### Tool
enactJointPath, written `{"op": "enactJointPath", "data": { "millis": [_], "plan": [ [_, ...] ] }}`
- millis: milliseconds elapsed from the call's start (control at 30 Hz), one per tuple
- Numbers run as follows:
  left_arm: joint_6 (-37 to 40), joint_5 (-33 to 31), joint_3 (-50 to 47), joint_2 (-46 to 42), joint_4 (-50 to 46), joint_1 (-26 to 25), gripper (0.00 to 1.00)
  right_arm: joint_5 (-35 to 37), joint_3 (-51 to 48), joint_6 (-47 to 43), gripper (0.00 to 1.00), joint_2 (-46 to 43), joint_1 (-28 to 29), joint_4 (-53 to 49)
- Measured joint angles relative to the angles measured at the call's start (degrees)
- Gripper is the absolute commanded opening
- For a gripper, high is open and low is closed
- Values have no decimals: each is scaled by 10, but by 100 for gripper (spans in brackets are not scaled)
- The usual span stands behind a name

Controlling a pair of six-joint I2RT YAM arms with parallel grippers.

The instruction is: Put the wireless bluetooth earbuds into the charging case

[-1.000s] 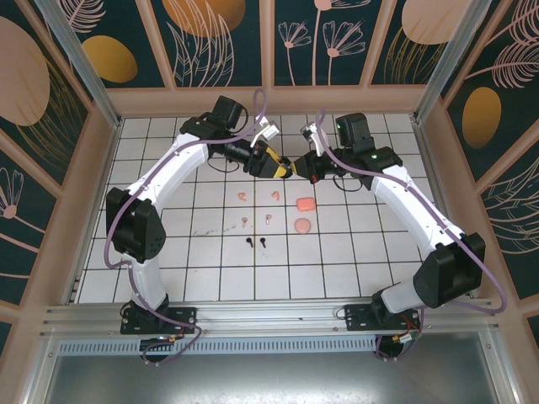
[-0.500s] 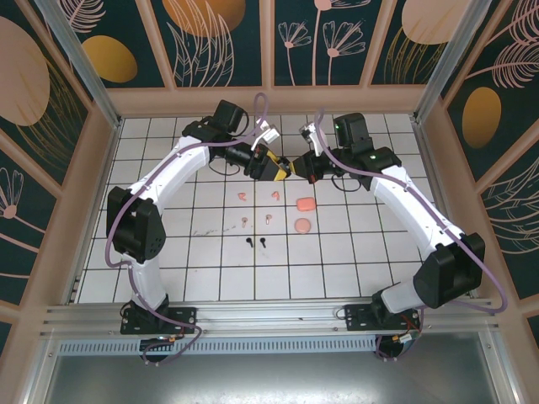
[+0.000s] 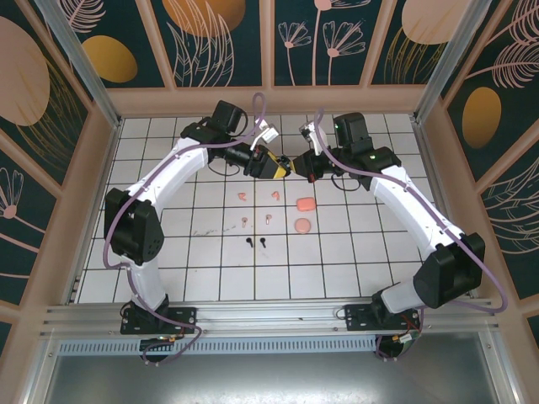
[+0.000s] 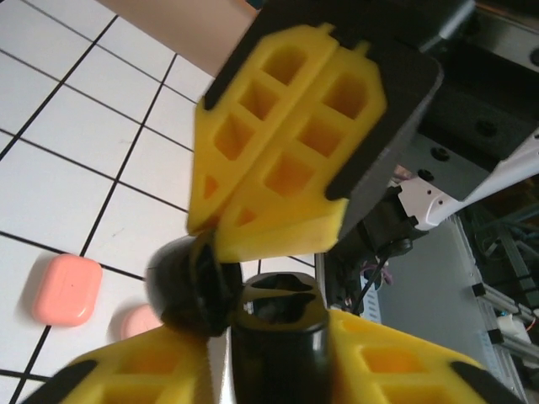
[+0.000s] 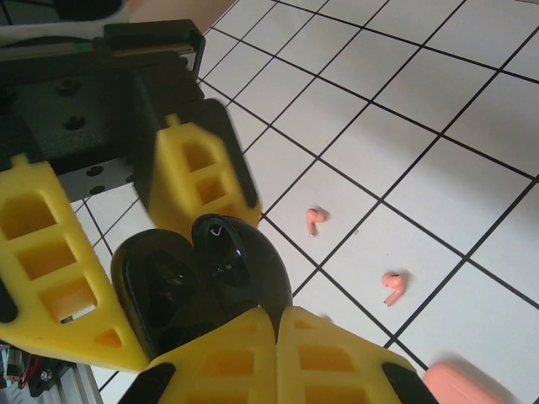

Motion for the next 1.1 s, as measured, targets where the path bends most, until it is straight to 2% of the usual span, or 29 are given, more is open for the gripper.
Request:
{"op": "enactJointPath", "data": {
  "millis": [33,67,167,233,300,467,633,733,900,1100],
  "plan": [
    [-2,2,-5,-3,5,0,22,0,0,0,0,0,0,0],
    [-5,1,-9,-6,9,0,19,0,0,1,5,0,0,0],
    [-17,2,-25,-14,35,0,13,2,0,12,39,0,0,3],
    [-34,-1,-47,-24,62,0,7,7,0,22,53,-2,2,9],
    [-57,-12,-76,-40,100,0,1,13,0,33,61,-9,2,13],
    [-118,-71,-159,-100,207,0,0,22,-38,68,64,-82,3,31],
    [-177,-170,-265,-212,336,3,0,56,-134,133,64,-181,17,42],
    [-207,-241,-330,-284,418,4,0,82,-193,171,64,-198,44,54],
    [-238,-369,-421,-370,530,4,0,136,-259,239,63,-159,127,82],
    [-253,-494,-513,-419,642,4,0,201,-255,297,58,-51,227,123]
  ]
}}
